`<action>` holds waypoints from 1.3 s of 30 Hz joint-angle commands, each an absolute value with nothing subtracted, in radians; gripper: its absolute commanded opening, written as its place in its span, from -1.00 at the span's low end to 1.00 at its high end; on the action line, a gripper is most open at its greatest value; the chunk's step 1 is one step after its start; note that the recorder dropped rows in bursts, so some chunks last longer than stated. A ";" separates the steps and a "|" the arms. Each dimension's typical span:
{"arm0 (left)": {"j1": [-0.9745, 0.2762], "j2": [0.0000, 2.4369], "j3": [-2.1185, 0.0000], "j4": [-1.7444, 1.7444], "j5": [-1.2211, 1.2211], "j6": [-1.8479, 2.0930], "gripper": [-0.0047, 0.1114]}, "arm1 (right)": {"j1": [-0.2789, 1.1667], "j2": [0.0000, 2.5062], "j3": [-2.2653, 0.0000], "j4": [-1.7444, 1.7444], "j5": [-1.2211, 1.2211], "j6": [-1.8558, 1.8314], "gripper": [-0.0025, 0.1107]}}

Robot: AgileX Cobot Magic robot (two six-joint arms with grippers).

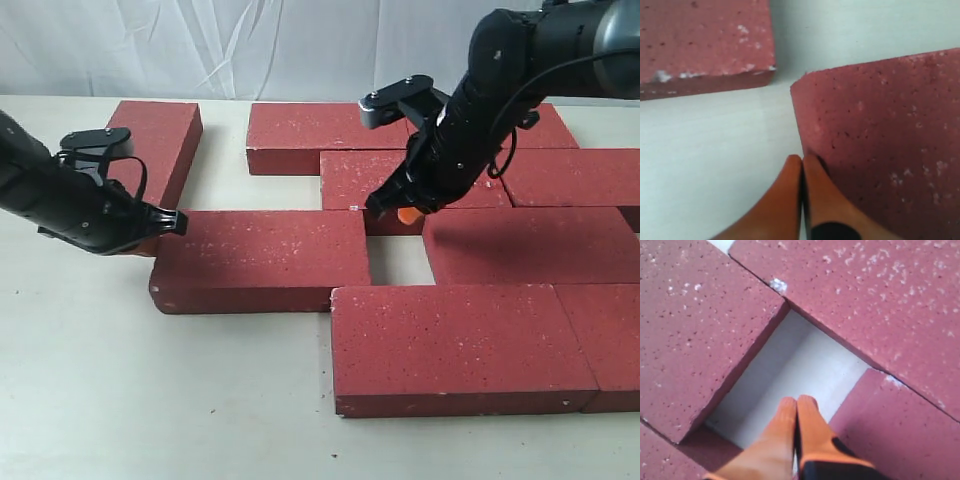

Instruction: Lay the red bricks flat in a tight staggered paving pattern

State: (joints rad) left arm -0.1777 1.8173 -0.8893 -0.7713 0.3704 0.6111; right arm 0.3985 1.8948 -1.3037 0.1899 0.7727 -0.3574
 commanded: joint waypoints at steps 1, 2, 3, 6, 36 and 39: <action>-0.227 1.831 -0.888 -0.796 0.339 0.621 -0.92 | 0.348 1.822 -1.222 0.180 0.723 -0.345 -0.97; -0.235 1.832 -0.888 -0.796 0.335 0.621 -0.92 | 0.335 1.812 -1.211 0.180 0.723 -0.343 -0.97; -0.242 1.832 -0.888 -0.804 0.331 0.621 -0.92 | 0.321 1.800 -1.199 0.180 0.728 -0.343 -0.97; -0.262 1.832 -0.888 -0.823 0.316 0.621 -0.92 | 0.286 1.767 -1.169 0.177 0.749 -0.343 -0.97; -0.412 1.915 -0.979 -0.927 0.287 0.621 -0.92 | 0.245 1.609 -1.071 0.168 0.727 -0.337 -0.97; -0.412 1.915 -0.979 -0.932 0.312 0.621 -0.92 | 0.245 1.609 -1.071 0.179 0.723 -0.337 -0.97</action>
